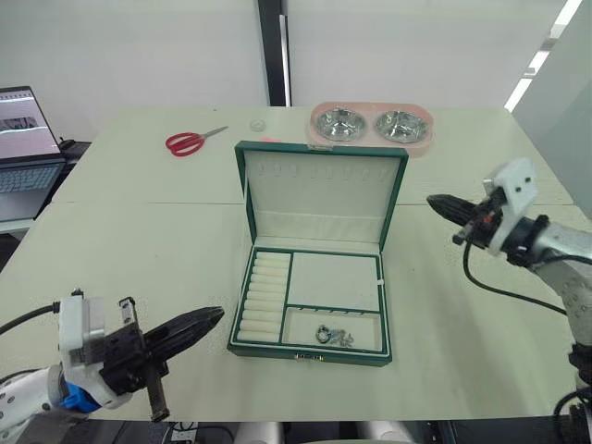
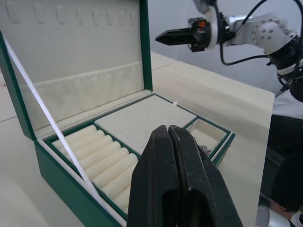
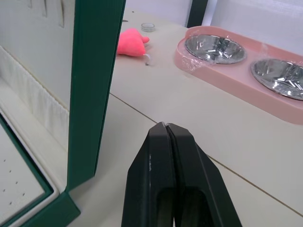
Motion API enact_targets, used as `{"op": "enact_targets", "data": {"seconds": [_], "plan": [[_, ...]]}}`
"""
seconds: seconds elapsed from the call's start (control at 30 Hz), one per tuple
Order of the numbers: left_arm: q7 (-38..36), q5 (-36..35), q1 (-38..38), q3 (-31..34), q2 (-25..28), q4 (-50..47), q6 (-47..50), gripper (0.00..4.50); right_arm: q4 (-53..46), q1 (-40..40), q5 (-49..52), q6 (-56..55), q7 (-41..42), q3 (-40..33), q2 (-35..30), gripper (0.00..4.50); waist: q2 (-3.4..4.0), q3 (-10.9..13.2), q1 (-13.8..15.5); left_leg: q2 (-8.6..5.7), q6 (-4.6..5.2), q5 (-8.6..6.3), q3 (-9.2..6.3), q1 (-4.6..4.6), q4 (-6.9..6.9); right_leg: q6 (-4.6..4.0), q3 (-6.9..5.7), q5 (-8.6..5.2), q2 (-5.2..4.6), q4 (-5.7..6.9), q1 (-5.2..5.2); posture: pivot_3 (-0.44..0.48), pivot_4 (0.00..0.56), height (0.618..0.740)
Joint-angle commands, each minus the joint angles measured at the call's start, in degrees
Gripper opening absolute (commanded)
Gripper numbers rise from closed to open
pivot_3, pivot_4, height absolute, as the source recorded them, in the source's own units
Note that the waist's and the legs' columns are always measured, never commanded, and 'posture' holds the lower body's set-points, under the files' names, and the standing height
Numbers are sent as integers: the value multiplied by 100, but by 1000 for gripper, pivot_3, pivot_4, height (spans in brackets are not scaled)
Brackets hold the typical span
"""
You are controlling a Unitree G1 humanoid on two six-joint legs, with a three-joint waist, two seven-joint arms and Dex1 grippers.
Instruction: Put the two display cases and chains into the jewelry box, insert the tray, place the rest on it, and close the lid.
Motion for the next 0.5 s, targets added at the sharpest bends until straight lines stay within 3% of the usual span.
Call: {"op": "enact_targets", "data": {"seconds": [0.03,0.23,0.5], "plan": [[-10,102,79,-155,-138,-263,-434,0,242,-490,-95,206,-218,181,63,33,0,0,20,-1,0,0,0,-2,1,0,0,0,0,0,0,0,150,740],[-320,221,142,-361,-350,51,-1059,0,1206,-1236,-247,224,-257,461,343,33,0,0,23,-4,1,0,-2,-4,2,-1,2,0,-1,-2,0,0,150,740],[-924,275,216,-339,-462,835,-1754,0,1969,-1738,-69,-145,437,527,581,33,6,4,4,-2,2,0,-1,-3,1,-1,1,0,-1,0,-3,0,150,740]]}}
